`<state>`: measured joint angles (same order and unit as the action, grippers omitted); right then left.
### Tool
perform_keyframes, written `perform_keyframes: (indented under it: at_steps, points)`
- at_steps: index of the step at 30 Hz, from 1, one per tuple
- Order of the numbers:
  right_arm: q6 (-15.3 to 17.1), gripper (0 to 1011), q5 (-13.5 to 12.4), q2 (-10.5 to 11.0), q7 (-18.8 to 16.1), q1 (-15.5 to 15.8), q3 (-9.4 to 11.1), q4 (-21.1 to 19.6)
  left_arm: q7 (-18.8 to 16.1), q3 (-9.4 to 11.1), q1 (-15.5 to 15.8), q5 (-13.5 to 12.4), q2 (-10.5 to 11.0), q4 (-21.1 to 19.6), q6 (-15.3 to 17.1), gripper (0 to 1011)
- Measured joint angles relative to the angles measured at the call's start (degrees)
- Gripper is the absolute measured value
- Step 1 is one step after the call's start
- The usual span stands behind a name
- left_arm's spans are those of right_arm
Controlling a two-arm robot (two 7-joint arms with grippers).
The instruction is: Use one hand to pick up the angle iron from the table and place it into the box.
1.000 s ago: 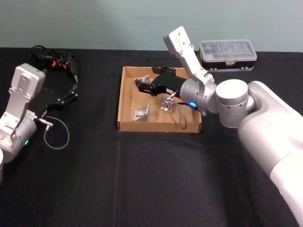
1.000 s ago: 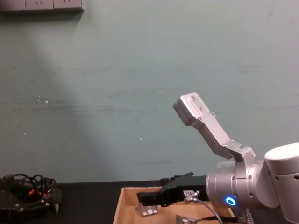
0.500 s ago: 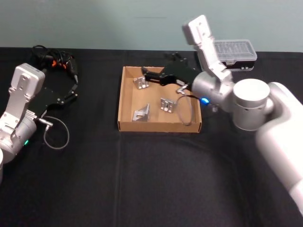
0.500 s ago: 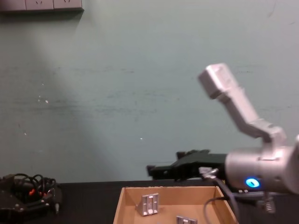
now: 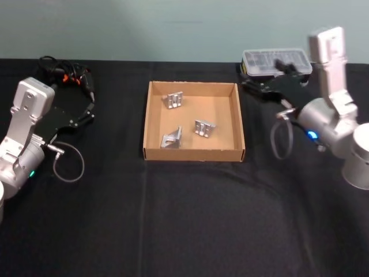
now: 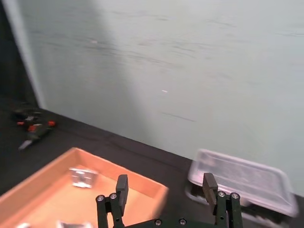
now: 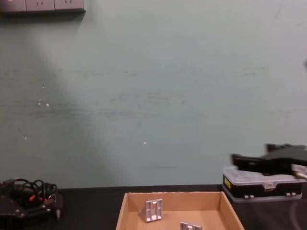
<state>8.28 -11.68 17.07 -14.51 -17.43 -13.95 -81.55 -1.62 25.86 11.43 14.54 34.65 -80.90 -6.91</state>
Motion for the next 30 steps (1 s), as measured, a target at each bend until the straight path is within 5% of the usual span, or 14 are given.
perform_keyframes:
  at_steps: [5,12,30]
  points:
    - [0.2,1002,0.2,0.9,2.1,2.9,3.0,-1.0,0.0,0.0,0.0,0.0,0.0,0.0,0.0,1000]
    - [0.8,1003,1.3,0.8,3.2,4.7,4.6,0.3,0.0,0.0,0.0,0.0,0.0,0.0,0.0,1000]
    - [0.7,1003,1.2,0.9,3.2,4.5,4.5,-0.1,0.0,0.0,0.0,0.0,0.0,0.0,0.0,1000]
